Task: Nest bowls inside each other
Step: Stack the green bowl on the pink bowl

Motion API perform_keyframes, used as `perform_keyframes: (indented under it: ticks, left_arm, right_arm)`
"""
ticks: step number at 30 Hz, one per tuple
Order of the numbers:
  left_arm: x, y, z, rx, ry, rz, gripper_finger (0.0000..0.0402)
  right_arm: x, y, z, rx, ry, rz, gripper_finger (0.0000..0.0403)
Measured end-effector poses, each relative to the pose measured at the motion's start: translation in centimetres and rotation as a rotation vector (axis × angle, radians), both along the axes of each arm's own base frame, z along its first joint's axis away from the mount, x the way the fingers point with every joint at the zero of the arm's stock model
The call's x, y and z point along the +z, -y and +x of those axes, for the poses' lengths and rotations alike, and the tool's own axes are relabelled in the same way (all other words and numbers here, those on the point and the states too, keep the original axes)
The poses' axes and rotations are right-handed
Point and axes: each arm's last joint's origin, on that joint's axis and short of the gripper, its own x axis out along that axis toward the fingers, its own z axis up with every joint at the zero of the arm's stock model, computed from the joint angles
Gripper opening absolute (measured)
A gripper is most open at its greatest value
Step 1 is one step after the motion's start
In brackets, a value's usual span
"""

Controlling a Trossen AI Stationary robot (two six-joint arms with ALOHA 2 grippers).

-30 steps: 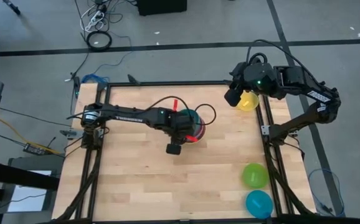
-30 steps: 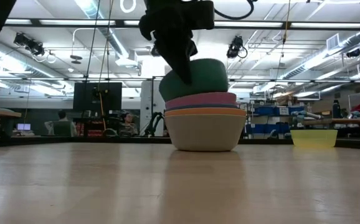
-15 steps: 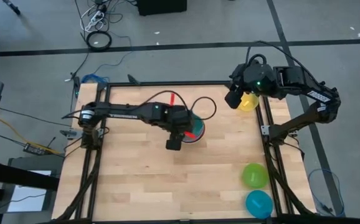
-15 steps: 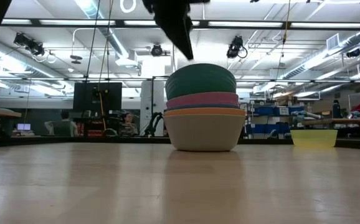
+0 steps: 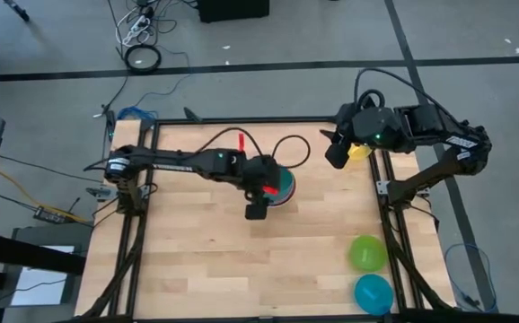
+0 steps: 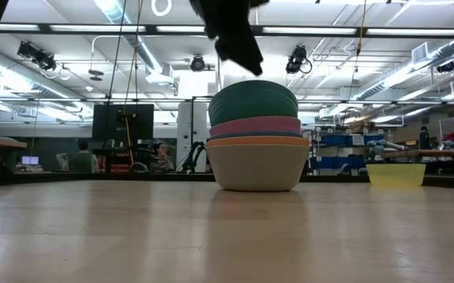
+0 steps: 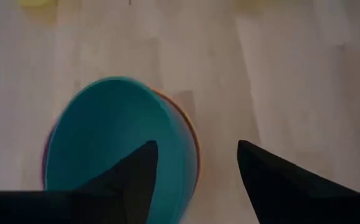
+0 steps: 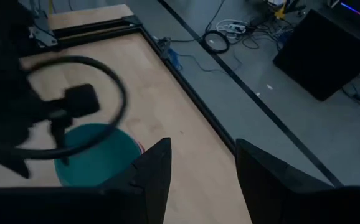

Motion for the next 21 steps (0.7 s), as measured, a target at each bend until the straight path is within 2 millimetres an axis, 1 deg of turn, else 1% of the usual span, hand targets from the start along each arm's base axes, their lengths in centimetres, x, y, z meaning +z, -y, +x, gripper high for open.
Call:
perform_keyframes:
  ticks: [2,6,8,12,14,16,21]
  left_arm:
    - [-1.4,-0.5,0.1,0.027,0.010,-0.010,0.0227]
    - [-4.0,-1.2,-0.2,0.071,-0.027,-0.046,0.0227]
    - [-5.1,-1.2,-0.4,0.069,-0.040,-0.093,0.0227]
    - [-6.6,-0.8,-0.8,0.073,-0.075,-0.114,0.0227]
    - [-6.6,-0.4,-0.7,0.067,-0.062,-0.116,0.0227]
    - [-6.1,0.1,-0.5,0.059,-0.045,-0.106,0.0227]
    - [-3.7,1.1,0.1,0.047,0.018,-0.029,0.0227]
  right_arm:
    - [0.0,-0.1,0.0,0.003,0.006,0.001,0.0164]
    - [0.1,-0.1,0.1,0.003,0.010,0.002,0.0164]
    - [0.1,-0.1,0.1,0.002,0.012,0.002,0.0164]
    - [0.2,0.0,0.1,-0.007,0.023,-0.005,0.0164]
    - [0.2,0.0,0.1,-0.007,0.026,-0.006,0.0164]
    - [0.2,0.0,0.2,-0.008,0.030,-0.005,0.0164]
    - [0.2,0.0,0.2,-0.017,0.038,0.005,0.0164]
